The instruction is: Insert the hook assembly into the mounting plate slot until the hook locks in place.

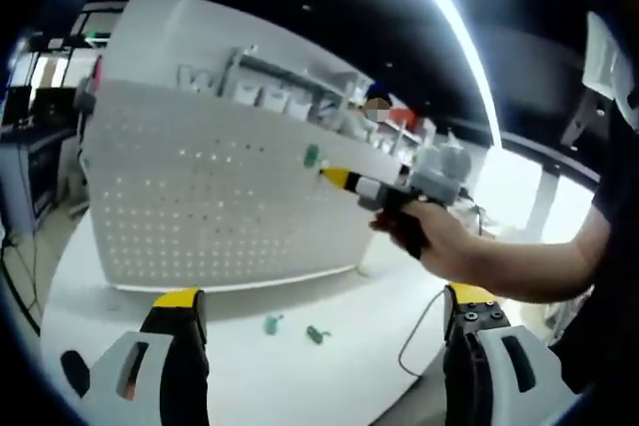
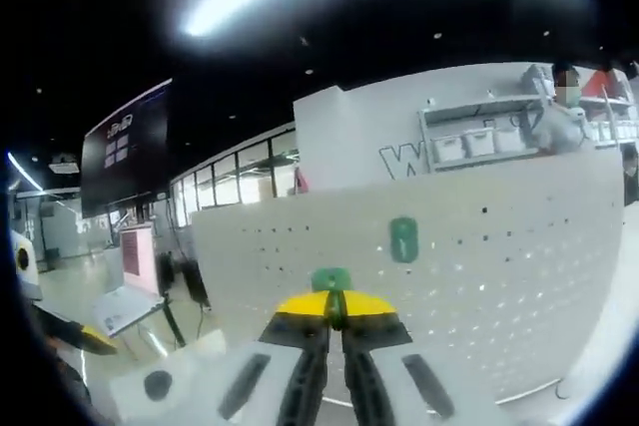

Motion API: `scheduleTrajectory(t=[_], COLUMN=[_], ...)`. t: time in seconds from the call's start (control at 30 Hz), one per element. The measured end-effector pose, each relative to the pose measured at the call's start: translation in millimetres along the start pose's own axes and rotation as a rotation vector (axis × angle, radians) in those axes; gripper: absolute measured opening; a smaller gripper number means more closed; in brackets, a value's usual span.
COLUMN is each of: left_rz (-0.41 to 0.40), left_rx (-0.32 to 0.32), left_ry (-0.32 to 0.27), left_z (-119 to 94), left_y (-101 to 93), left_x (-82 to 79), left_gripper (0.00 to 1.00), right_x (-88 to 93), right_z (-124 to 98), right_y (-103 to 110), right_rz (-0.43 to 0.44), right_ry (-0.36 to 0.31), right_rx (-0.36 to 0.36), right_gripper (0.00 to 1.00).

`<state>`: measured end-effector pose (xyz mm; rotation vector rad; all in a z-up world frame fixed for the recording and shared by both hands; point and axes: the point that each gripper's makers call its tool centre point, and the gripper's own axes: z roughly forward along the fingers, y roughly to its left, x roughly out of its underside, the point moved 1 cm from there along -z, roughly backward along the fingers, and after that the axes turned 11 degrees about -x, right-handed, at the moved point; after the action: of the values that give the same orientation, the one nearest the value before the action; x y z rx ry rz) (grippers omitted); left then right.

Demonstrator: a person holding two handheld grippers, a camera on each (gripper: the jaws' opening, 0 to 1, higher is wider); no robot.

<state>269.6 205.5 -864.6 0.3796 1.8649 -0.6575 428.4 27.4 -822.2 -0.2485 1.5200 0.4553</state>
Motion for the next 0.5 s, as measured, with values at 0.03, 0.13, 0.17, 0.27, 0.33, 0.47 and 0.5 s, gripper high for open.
scheduleTrajectory(t=[0.03, 0.13, 0.17, 0.27, 0.33, 0.47, 0.5], left_rz=[0.003, 0.000, 0.003, 0.004, -0.003, -0.005, -0.003], left_rx=[-0.002, -0.009, -0.012, -0.014, -0.013, -0.013, -0.013], left_ry=[0.001, -0.001, 0.001, 0.004, -0.001, 0.002, 0.002], left_z=[-0.3, -0.6, -0.3, 0.5, 0.9, 2.5, 2.9], left_y=[0.9, 5.6, 6.8, 8.7, 8.8, 9.5, 9.6], left_x=[-0.5, -2.9, -2.8, -2.8, -3.8, -2.9, -2.5], left_gripper=[1.00, 1.00, 1.00, 1.00, 1.00, 1.00, 1.00], right_x=[-0.9, -5.2, -8.0, -14.4, -18.4, -21.2, -20.9], right_z=[0.5, 1.4, 1.3, 1.1, 2.1, 3.3, 3.6], right_y=[-3.8, -15.6, -20.0, -30.3, -36.5, -46.8, -47.2], right_rz=[0.003, 0.003, 0.000, 0.001, 0.000, 0.005, 0.004], right_ry=[-0.004, -0.015, -0.021, -0.036, -0.043, -0.053, -0.053], right_rx=[0.008, 0.038, 0.050, 0.074, 0.084, 0.107, 0.108], right_gripper=[0.00, 0.00, 0.00, 0.00, 0.00, 0.00, 0.00])
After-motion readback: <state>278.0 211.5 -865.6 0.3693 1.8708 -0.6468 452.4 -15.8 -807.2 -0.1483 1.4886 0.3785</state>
